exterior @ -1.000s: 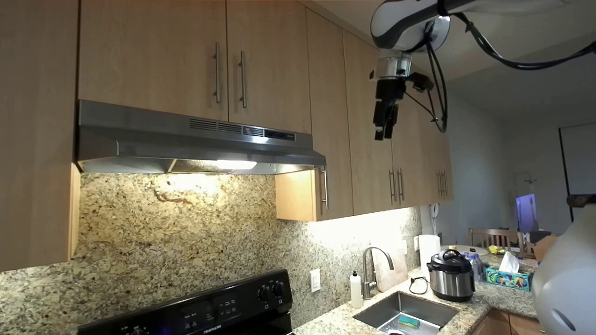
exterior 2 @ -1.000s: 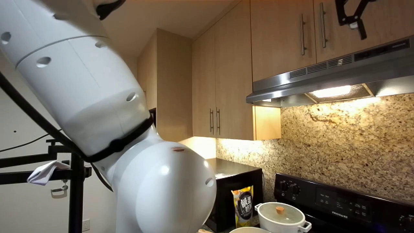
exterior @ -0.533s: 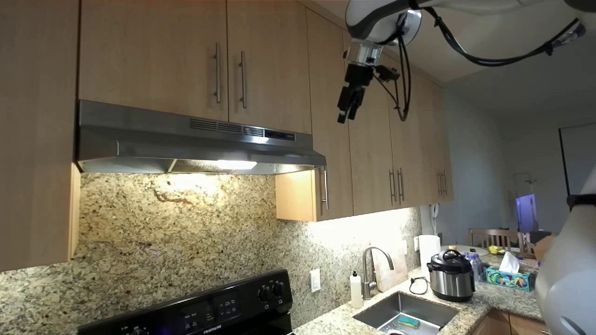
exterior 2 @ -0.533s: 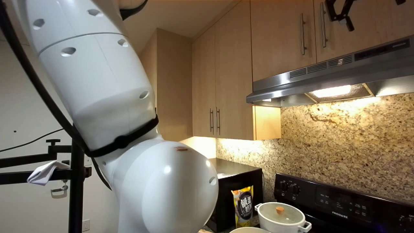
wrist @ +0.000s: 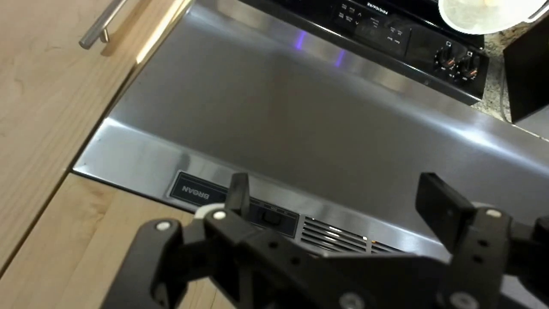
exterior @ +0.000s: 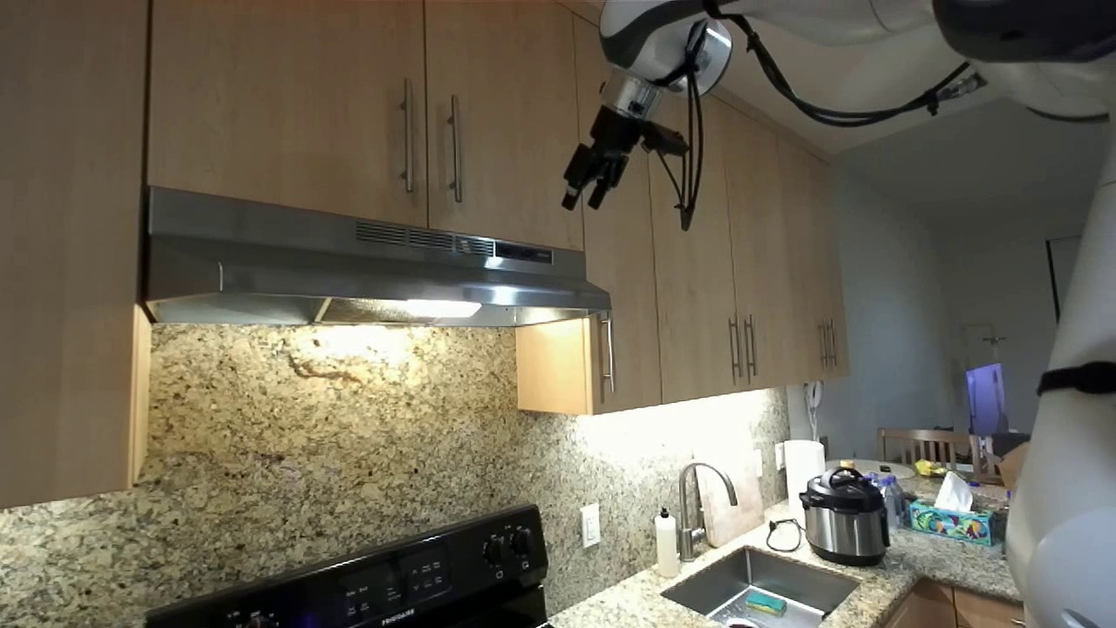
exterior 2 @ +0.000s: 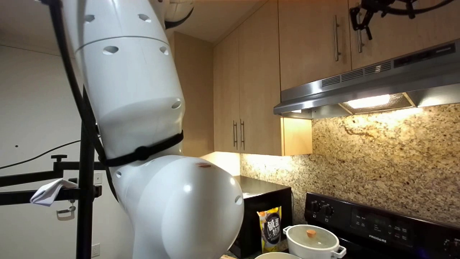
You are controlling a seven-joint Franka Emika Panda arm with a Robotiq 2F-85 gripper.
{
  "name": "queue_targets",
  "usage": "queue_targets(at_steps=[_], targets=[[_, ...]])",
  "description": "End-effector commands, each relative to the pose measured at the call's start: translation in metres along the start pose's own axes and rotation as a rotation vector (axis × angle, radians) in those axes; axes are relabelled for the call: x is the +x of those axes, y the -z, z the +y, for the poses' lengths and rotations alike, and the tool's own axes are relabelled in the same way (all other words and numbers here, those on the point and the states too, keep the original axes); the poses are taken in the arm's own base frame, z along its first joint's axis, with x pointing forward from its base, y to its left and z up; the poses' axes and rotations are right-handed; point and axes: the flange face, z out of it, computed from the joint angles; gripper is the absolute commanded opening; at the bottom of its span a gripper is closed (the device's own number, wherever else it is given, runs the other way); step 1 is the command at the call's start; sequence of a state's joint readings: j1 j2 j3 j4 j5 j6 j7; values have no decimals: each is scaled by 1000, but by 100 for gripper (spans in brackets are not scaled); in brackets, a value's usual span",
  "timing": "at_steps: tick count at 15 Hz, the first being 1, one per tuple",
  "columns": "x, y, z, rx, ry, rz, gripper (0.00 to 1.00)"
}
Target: Turn off the light
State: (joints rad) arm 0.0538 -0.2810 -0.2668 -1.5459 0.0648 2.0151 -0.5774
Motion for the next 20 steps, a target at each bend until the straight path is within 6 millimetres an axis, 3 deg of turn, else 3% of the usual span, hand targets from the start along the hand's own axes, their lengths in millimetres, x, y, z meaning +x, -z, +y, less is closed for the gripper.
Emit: queue_targets(at_steps=[1, 5, 9, 14, 17, 20], targets=[[3, -1, 0, 2, -2, 0, 100], [1, -4, 2, 4, -22, 32, 100], [1, -47, 3, 28, -167, 197, 100], [4, -104, -15, 50, -297, 367, 100], [9, -115, -23, 61, -332, 442, 100], [12, -120, -18, 62, -365, 489, 100]])
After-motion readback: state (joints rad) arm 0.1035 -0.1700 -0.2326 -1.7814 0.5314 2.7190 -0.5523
